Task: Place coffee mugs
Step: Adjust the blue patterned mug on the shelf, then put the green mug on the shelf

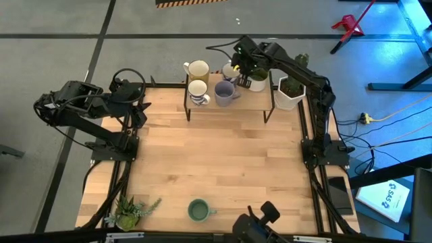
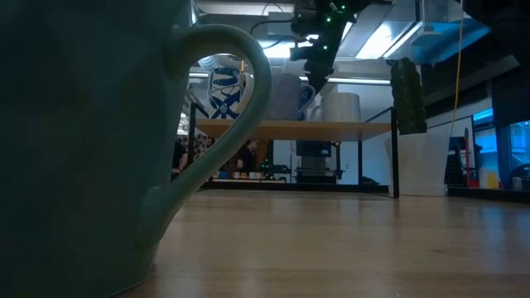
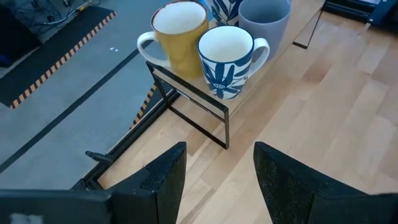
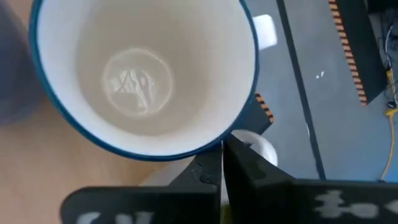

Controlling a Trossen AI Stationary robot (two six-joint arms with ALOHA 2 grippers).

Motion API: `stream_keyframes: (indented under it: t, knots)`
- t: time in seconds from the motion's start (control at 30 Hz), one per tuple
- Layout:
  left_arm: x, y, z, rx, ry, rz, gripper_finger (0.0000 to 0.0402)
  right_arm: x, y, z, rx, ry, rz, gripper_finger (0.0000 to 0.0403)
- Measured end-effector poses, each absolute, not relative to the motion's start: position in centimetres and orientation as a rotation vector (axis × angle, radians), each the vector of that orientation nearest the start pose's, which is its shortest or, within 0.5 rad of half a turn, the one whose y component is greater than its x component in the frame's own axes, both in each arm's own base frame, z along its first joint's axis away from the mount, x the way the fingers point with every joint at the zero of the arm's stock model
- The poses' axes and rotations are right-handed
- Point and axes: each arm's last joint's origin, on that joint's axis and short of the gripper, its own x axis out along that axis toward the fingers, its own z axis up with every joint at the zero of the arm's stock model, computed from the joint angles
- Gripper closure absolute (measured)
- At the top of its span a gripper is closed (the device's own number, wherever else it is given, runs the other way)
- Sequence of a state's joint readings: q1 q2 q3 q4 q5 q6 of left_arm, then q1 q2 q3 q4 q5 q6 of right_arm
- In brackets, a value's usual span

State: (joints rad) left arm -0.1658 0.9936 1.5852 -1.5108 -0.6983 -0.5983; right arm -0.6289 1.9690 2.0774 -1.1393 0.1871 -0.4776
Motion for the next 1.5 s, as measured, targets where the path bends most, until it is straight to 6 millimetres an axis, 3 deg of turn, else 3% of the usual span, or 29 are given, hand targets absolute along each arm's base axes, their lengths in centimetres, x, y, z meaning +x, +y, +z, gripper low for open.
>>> stream_keyframes:
  t: [0.3,0.63,0.73,0.83,0.93,1.1,1.27,1.4,1.5]
  knots:
    - [10.2,0.2,44.0,-0.152,0.649,0.732,0.0219,33.4,-24.8,35.4,-0.184,1.078,-0.455,0.0402]
    - [10.1,0.2,44.0,-0.144,0.656,0.73,0.0219,34.4,-25.4,34.0,-0.176,1.094,-0.425,0.0402]
    - [10.1,0.2,44.0,-0.144,0.656,0.73,0.0219,33.9,-25.2,35.1,-0.211,1.107,-0.475,0.0402]
    - [10.0,0.3,44.0,-0.145,0.654,0.73,0.0219,33.0,-24.5,37.7,-0.226,1.056,-0.488,0.0402]
    - [9.9,0.3,44.0,-0.147,0.65,0.729,0.0219,32.3,-22.9,40.1,-0.183,0.963,-0.375,0.0402]
    - [9.9,0.3,44.0,-0.147,0.651,0.729,0.0219,34.2,-17.7,41.2,-0.182,0.836,0.025,0.0402]
    - [9.9,0.3,44.0,-0.175,0.641,0.737,0.0219,37.2,-9.2,41.0,-0.278,0.795,0.318,0.0402]
    - [9.9,0.3,44.0,-0.18,0.64,0.738,0.0219,38.9,-1.8,39.7,-0.434,0.82,0.424,0.0402]
    - [9.9,0.3,44.0,-0.199,0.634,0.743,0.0219,39.5,2.6,38.7,-0.531,0.84,0.387,0.0402]
